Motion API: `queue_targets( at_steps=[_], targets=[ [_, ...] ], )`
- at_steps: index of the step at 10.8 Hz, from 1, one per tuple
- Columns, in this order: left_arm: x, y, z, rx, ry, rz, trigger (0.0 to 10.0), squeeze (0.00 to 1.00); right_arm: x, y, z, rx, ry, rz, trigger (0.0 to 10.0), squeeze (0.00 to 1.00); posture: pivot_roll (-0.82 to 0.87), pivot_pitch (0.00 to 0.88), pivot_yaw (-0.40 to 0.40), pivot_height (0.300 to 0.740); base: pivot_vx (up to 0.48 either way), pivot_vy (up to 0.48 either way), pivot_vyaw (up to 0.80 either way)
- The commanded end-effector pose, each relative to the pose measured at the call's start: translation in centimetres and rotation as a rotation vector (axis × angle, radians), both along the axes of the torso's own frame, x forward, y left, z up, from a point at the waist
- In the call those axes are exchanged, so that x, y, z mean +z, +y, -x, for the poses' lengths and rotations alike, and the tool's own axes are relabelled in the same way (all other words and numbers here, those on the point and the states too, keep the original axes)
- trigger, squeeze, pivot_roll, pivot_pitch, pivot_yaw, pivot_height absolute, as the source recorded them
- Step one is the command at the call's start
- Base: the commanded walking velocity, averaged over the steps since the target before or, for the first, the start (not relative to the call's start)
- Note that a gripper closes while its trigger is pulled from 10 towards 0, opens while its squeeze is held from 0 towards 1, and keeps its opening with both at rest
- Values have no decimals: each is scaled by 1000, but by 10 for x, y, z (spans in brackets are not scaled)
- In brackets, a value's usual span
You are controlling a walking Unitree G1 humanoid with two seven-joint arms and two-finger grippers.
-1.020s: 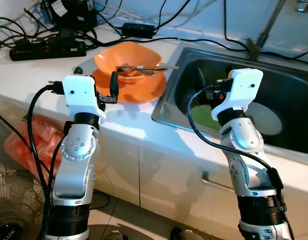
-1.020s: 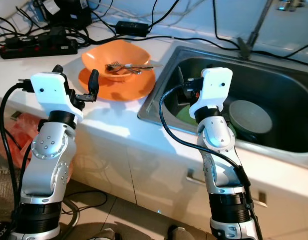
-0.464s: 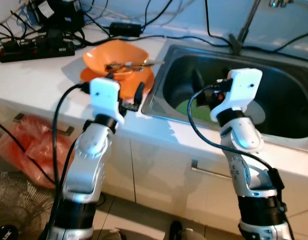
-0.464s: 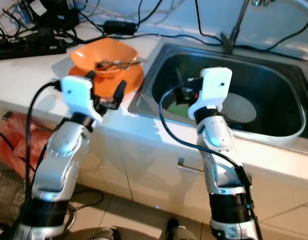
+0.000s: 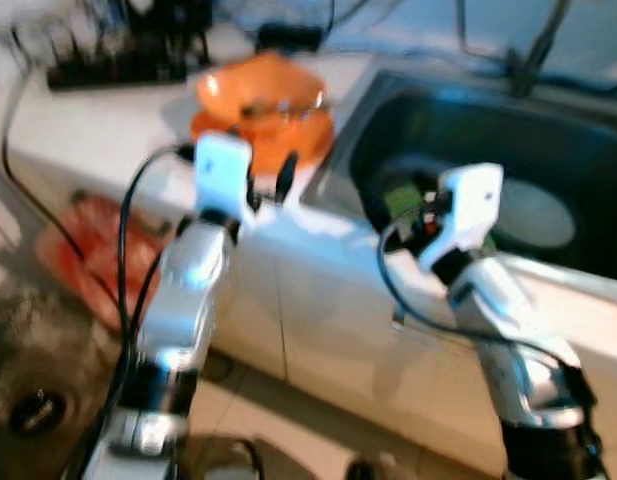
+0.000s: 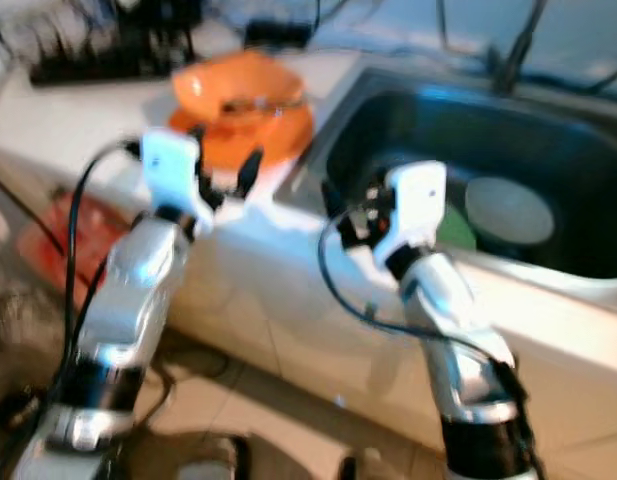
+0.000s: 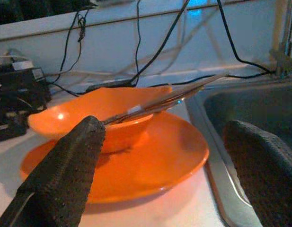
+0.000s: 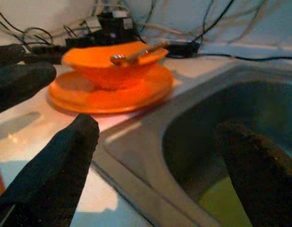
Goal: Kitchen organization
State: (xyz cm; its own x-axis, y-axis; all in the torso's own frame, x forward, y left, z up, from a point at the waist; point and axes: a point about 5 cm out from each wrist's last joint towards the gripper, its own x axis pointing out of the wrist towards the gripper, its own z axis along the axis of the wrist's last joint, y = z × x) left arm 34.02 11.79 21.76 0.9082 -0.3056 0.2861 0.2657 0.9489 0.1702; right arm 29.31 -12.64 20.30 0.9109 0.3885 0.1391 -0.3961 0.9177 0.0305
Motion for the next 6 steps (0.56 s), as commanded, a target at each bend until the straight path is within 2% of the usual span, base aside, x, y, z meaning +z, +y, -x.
queue_targets(
  at_steps=[1, 4, 6],
  targets=[
    [3, 3, -5, 7, -15, -20, 10000, 0, 3, -1, 5, 20, 1, -9, 10000, 0, 28, 171, -12, 740, 0, 0, 0],
    [9, 4, -18, 4, -41, -45, 10000, 0, 6, 3, 10, 45, -7, -18, 10000, 0, 24, 181, -9, 740, 0, 0, 0],
    [10, 3, -24, -24, -55, -69, 10000, 0, 12, 2, 12, 21, -40, -30, 10000, 0, 5, 180, 5, 740, 0, 0, 0]
  ],
)
